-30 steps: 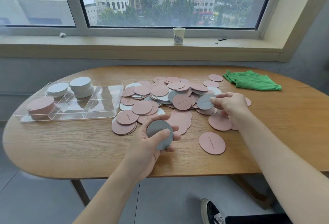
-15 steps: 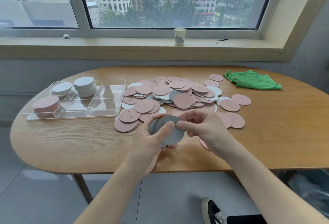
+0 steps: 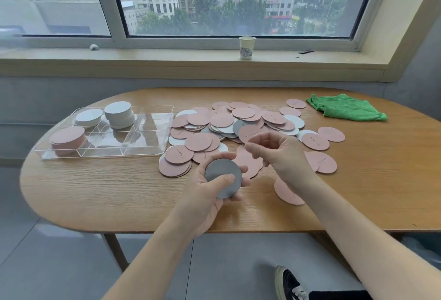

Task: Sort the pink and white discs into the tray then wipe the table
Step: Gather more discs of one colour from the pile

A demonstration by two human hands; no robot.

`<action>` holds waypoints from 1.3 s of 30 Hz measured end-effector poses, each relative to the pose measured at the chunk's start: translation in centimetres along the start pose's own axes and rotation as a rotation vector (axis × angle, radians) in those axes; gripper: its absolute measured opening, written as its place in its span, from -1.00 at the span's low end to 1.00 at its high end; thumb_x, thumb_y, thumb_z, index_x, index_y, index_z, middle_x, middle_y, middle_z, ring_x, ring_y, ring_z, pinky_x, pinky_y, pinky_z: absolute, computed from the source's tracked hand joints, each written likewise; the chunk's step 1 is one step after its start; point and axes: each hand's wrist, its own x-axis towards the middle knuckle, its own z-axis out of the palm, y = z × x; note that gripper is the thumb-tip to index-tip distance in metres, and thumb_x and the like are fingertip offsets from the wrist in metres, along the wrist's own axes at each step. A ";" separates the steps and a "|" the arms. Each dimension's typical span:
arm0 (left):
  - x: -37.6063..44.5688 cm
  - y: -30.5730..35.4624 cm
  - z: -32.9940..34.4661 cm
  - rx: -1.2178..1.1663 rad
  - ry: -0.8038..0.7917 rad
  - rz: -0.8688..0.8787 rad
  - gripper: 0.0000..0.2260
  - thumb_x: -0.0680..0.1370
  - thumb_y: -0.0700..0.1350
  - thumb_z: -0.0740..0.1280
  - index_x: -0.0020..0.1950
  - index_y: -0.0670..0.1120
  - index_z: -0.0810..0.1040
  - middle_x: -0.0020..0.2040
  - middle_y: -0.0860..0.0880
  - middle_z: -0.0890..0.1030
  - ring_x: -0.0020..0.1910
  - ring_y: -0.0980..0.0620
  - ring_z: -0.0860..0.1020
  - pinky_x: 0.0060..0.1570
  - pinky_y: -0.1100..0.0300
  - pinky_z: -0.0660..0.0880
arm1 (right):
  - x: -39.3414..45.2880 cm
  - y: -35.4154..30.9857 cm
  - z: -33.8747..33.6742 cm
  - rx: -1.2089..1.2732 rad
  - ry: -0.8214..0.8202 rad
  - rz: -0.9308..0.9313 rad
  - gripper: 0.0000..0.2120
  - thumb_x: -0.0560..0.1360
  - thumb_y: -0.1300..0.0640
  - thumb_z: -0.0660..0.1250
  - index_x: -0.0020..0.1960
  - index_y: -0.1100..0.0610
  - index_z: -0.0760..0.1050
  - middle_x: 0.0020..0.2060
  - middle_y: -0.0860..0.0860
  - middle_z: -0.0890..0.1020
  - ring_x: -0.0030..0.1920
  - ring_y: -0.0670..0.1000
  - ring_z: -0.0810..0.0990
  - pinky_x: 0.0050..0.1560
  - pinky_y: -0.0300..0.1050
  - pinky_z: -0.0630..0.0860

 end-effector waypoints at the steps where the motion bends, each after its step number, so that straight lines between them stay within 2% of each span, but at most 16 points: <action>1: 0.0 0.1 0.0 -0.003 0.005 -0.001 -0.58 0.49 -0.35 0.38 0.34 -0.16 0.51 0.15 -0.30 0.68 -0.02 -0.21 0.68 -0.27 0.10 0.57 | 0.9 0.1 -0.4 -0.100 0.035 -0.030 -0.89 0.45 0.18 0.54 -0.07 0.18 0.66 -0.34 -0.11 0.67 -0.29 -0.11 0.60 -0.28 -0.27 0.49; 3: 0.0 0.1 0.0 -0.020 0.011 -0.008 -0.57 0.46 -0.34 0.37 0.32 -0.16 0.51 0.14 -0.30 0.68 -0.04 -0.19 0.67 -0.29 0.11 0.55 | 2.9 0.5 -1.1 -0.336 0.097 -0.080 -0.92 0.48 0.13 0.52 -0.07 0.12 0.67 -0.29 -0.15 0.68 -0.22 -0.14 0.64 -0.16 -0.27 0.55; 7: 0.2 0.1 -0.1 -0.037 0.021 -0.018 -0.62 0.46 -0.33 0.40 0.26 -0.14 0.53 0.11 -0.31 0.68 -0.08 -0.17 0.65 -0.31 0.13 0.52 | 6.6 1.3 -1.3 -0.599 0.102 -0.144 -0.88 0.50 0.10 0.48 -0.01 0.12 0.67 -0.14 -0.01 0.70 -0.06 -0.02 0.64 -0.02 -0.21 0.51; 9: 0.1 0.1 0.0 -0.038 0.027 -0.012 -0.65 0.47 -0.30 0.42 0.24 -0.13 0.54 0.10 -0.31 0.67 -0.10 -0.17 0.65 -0.33 0.14 0.50 | 8.4 1.6 -0.7 -0.668 0.080 -0.153 -0.81 0.51 0.06 0.47 0.05 0.15 0.66 -0.08 0.01 0.69 -0.02 -0.01 0.61 0.00 -0.21 0.46; 12: 0.2 0.1 0.1 -0.026 0.033 -0.004 -0.66 0.46 -0.28 0.44 0.22 -0.14 0.54 0.08 -0.31 0.67 -0.13 -0.16 0.65 -0.35 0.15 0.48 | 10.9 2.5 0.4 -0.774 0.061 -0.061 -0.63 0.44 -0.08 0.51 0.11 0.15 0.59 -0.01 0.05 0.66 0.02 0.03 0.57 -0.02 -0.15 0.41; 16: 0.2 0.1 0.1 -0.023 0.030 -0.010 -0.67 0.45 -0.29 0.44 0.20 -0.13 0.55 0.06 -0.30 0.68 -0.15 -0.15 0.65 -0.36 0.16 0.48 | 12.0 2.9 1.1 -0.853 0.103 -0.005 -0.46 0.35 -0.19 0.56 0.13 0.14 0.52 -0.06 0.00 0.53 -0.02 0.02 0.44 -0.04 -0.12 0.35; 21: 0.3 0.2 -0.1 -0.023 0.021 -0.029 -0.66 0.45 -0.29 0.45 0.20 -0.13 0.56 0.07 -0.30 0.68 -0.12 -0.16 0.64 -0.34 0.15 0.50 | 12.4 2.4 1.0 -0.761 0.055 0.098 -0.46 0.30 -0.06 0.64 0.16 0.13 0.54 -0.04 -0.02 0.53 0.03 0.00 0.50 0.00 -0.16 0.38; 23: 0.3 0.2 -0.1 -0.025 0.018 -0.033 -0.65 0.45 -0.29 0.45 0.21 -0.13 0.56 0.07 -0.30 0.68 -0.12 -0.16 0.64 -0.33 0.14 0.50 | 12.3 2.5 0.6 -0.699 0.051 0.120 -0.56 0.33 0.00 0.63 0.12 0.12 0.60 -0.05 -0.02 0.57 0.02 -0.02 0.52 -0.05 -0.19 0.39; 26: 0.3 0.2 0.0 -0.026 0.024 -0.031 -0.65 0.45 -0.28 0.46 0.23 -0.13 0.55 0.07 -0.30 0.68 -0.12 -0.16 0.64 -0.33 0.14 0.51 | 11.6 2.5 -0.3 -0.560 0.072 0.108 -0.81 0.41 0.06 0.57 0.00 0.06 0.68 -0.11 -0.05 0.64 -0.08 -0.07 0.56 -0.27 -0.28 0.37; 29: 0.3 0.2 0.0 -0.021 0.034 -0.025 -0.64 0.45 -0.27 0.48 0.23 -0.13 0.54 0.08 -0.30 0.68 -0.12 -0.15 0.65 -0.33 0.15 0.51 | 11.0 2.2 -1.3 -0.350 0.113 0.071 -0.91 0.43 0.07 0.56 -0.11 0.02 0.68 -0.16 -0.04 0.68 -0.11 -0.06 0.60 -0.20 -0.23 0.45; 32: 0.2 0.2 0.2 -0.010 0.045 -0.028 -0.61 0.44 -0.26 0.50 0.25 -0.12 0.54 0.10 -0.29 0.68 -0.11 -0.14 0.65 -0.31 0.14 0.50 | 9.3 1.0 -2.3 -0.079 0.133 0.046 -0.91 0.44 0.12 0.56 -0.16 0.02 0.65 -0.23 -0.03 0.67 -0.24 -0.07 0.56 -0.22 -0.19 0.43; 35: 0.0 0.3 0.3 0.002 0.052 -0.023 -0.58 0.42 -0.26 0.53 0.25 -0.12 0.54 0.12 -0.30 0.68 -0.10 -0.14 0.65 -0.30 0.14 0.51 | 5.7 -0.9 -2.9 0.201 0.051 0.045 -0.92 0.46 0.17 0.52 -0.12 0.09 0.62 -0.29 -0.02 0.63 -0.34 -0.09 0.49 -0.28 -0.19 0.39; 39: -0.2 0.4 0.5 0.041 0.057 -0.011 -0.54 0.37 -0.25 0.56 0.22 -0.08 0.55 0.07 -0.29 0.69 -0.08 -0.11 0.68 -0.28 0.17 0.55 | -0.2 -1.6 -3.0 0.294 -0.083 0.083 -0.81 0.32 0.09 0.53 -0.12 0.12 0.62 -0.28 0.06 0.61 -0.32 -0.02 0.47 -0.28 -0.21 0.43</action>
